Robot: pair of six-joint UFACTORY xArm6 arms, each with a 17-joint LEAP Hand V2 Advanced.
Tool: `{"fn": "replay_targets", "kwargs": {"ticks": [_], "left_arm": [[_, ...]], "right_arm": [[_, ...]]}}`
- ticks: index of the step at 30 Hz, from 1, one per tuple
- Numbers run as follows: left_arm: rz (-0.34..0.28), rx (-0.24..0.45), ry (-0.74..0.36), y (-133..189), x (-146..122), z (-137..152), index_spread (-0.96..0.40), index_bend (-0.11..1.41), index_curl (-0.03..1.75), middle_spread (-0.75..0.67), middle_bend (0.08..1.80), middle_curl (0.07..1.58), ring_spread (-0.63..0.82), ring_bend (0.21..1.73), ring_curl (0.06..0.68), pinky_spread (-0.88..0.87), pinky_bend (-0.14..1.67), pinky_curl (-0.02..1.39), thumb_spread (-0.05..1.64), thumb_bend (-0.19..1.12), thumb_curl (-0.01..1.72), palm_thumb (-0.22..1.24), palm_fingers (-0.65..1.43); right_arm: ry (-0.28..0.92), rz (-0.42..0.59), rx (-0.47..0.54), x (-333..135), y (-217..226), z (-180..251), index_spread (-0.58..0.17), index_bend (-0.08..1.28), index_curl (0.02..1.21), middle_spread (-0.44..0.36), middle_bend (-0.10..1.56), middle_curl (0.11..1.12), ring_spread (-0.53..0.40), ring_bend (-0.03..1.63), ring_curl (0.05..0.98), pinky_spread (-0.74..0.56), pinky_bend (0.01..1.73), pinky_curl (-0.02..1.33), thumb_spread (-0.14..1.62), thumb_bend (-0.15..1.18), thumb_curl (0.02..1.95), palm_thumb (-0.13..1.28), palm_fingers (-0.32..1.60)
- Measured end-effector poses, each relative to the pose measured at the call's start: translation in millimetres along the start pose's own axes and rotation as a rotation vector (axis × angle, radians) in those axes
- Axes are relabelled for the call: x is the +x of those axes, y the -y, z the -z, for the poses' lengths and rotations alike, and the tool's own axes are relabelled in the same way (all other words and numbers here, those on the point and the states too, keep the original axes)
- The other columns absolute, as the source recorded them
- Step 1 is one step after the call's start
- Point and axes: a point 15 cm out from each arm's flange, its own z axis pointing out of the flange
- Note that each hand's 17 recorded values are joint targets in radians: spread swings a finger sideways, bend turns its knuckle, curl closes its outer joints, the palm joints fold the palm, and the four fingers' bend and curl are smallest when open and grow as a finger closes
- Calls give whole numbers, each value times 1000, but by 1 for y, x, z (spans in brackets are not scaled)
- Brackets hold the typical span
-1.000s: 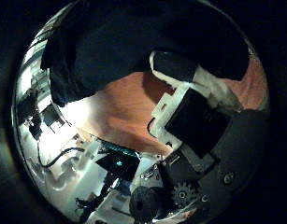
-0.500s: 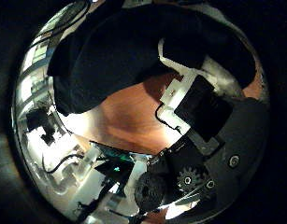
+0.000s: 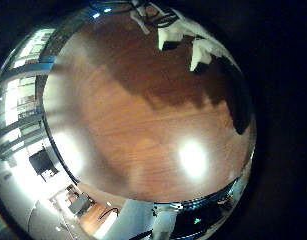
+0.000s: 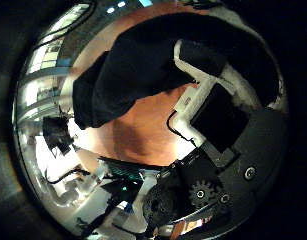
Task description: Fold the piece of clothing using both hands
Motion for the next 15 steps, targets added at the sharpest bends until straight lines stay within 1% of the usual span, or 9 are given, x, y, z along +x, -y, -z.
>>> {"fn": "replay_targets", "kwargs": {"ticks": [4,6,11,15], "left_arm": [[47,39,-9,-9,-24,22,-17,191,414,202,181,316,235,685,235,297,349,378,1301,-12,261,262,184],[74,50,-14,-14,-37,28,-21,193,416,200,179,316,234,681,235,297,347,378,1301,-12,262,262,187],[170,73,-28,-35,-84,36,-24,194,420,190,177,315,233,676,232,297,341,374,1297,-11,265,274,196],[217,71,-46,-59,-110,32,-32,196,423,185,177,313,233,671,229,297,336,371,1302,-8,269,286,202]], "right_arm": [[5,93,92,-54,12,44,-369,945,968,-177,1232,875,-229,1386,723,-201,1313,833,1267,-9,558,975,984],[9,148,122,-85,16,59,-369,944,976,-176,1233,878,-229,1387,728,-200,1311,843,1268,-9,561,974,981],[5,351,175,-198,19,86,-367,937,990,-176,1234,884,-229,1386,739,-214,1304,863,1270,-8,567,972,977],[-3,488,182,-299,19,85,-367,931,998,-175,1236,887,-230,1382,745,-221,1295,876,1270,-9,572,966,979]]}}
